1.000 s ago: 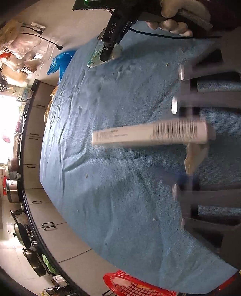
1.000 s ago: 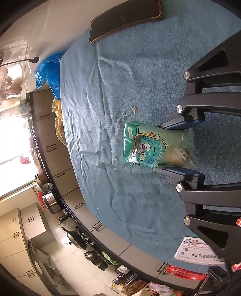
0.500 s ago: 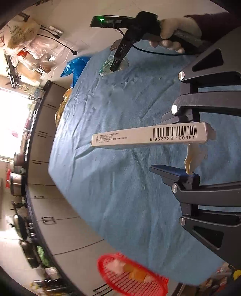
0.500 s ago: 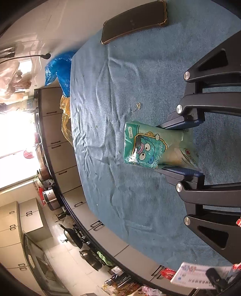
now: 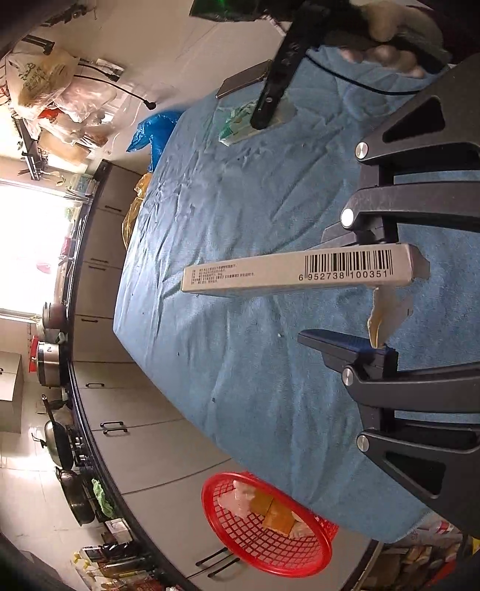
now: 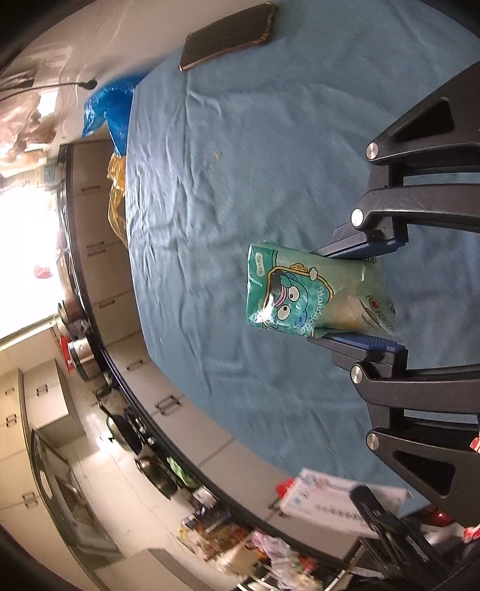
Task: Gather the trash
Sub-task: 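Carry the white box and teal snack bag toward the red basket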
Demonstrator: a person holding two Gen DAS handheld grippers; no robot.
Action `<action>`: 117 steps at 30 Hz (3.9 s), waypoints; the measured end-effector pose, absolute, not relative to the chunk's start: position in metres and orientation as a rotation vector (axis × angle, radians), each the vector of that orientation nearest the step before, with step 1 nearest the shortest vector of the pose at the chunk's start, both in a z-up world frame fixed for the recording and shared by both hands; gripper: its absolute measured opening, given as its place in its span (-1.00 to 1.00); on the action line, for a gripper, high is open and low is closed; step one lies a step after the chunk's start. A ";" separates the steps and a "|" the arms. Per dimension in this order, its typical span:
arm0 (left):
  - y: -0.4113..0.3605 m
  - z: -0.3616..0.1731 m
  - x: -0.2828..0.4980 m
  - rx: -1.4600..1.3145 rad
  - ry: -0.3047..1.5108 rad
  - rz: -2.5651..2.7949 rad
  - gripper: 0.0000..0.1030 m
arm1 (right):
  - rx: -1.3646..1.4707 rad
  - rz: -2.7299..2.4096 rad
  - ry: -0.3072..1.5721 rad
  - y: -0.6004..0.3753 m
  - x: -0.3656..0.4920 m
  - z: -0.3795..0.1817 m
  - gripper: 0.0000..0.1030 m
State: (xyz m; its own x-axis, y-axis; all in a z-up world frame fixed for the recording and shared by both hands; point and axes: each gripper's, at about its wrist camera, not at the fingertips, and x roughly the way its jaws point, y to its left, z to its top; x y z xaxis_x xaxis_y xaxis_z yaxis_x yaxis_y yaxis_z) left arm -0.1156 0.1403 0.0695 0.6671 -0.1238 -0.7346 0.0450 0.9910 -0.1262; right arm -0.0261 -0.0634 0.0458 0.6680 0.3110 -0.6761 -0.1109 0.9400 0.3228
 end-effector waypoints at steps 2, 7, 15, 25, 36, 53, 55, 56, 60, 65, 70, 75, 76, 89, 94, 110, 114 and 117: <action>0.142 0.071 -0.121 -0.093 0.824 -0.088 -0.33 | 0.248 0.249 0.802 -0.049 -0.038 0.045 -0.27; 0.152 0.073 -0.135 -0.073 0.806 -0.063 -0.33 | 0.232 0.284 0.801 -0.020 -0.054 0.045 -0.27; 0.176 0.071 -0.146 -0.086 0.803 -0.027 -0.33 | 0.228 0.339 0.818 0.015 -0.071 0.040 -0.27; 0.186 0.070 -0.152 -0.051 0.775 0.034 -0.33 | 0.167 0.332 0.810 0.041 -0.079 0.036 -0.27; 0.193 0.066 -0.154 -0.032 0.774 0.072 -0.32 | 0.112 0.310 0.808 0.054 -0.081 0.034 -0.26; 0.192 0.065 -0.152 -0.030 0.775 0.069 -0.32 | 0.088 0.309 0.804 0.064 -0.085 0.034 -0.26; 0.191 0.065 -0.152 -0.031 0.776 0.069 -0.32 | 0.087 0.310 0.804 0.065 -0.086 0.034 -0.26; 0.191 0.065 -0.152 -0.030 0.776 0.069 -0.32 | 0.086 0.310 0.804 0.066 -0.086 0.034 -0.26; 0.192 0.065 -0.153 -0.030 0.776 0.069 -0.32 | 0.084 0.311 0.806 0.069 -0.086 0.033 -0.26; 0.193 0.065 -0.153 -0.036 0.774 0.069 -0.32 | 0.082 0.314 0.806 0.072 -0.086 0.033 -0.26; 0.197 0.066 -0.156 -0.044 0.770 0.073 -0.32 | 0.072 0.323 0.804 0.076 -0.085 0.034 -0.26; 0.202 0.066 -0.158 -0.052 0.769 0.076 -0.32 | 0.063 0.332 0.807 0.082 -0.084 0.033 -0.25; 0.203 0.066 -0.158 -0.055 0.769 0.076 -0.32 | 0.062 0.334 0.808 0.083 -0.084 0.033 -0.25; 0.223 0.065 -0.161 -0.094 0.762 0.096 -0.32 | 0.024 0.368 0.812 0.107 -0.078 0.035 -0.25; 0.236 0.064 -0.163 -0.116 0.763 0.113 -0.32 | 0.010 0.393 0.814 0.121 -0.074 0.035 -0.25; 0.279 0.068 -0.171 -0.168 0.752 0.163 -0.31 | -0.024 0.468 0.822 0.160 -0.063 0.037 -0.25; 0.290 0.070 -0.173 -0.180 0.748 0.176 -0.31 | -0.038 0.487 0.818 0.172 -0.059 0.040 -0.25; 0.301 0.071 -0.173 -0.197 0.744 0.186 -0.31 | -0.049 0.499 0.814 0.179 -0.057 0.041 -0.25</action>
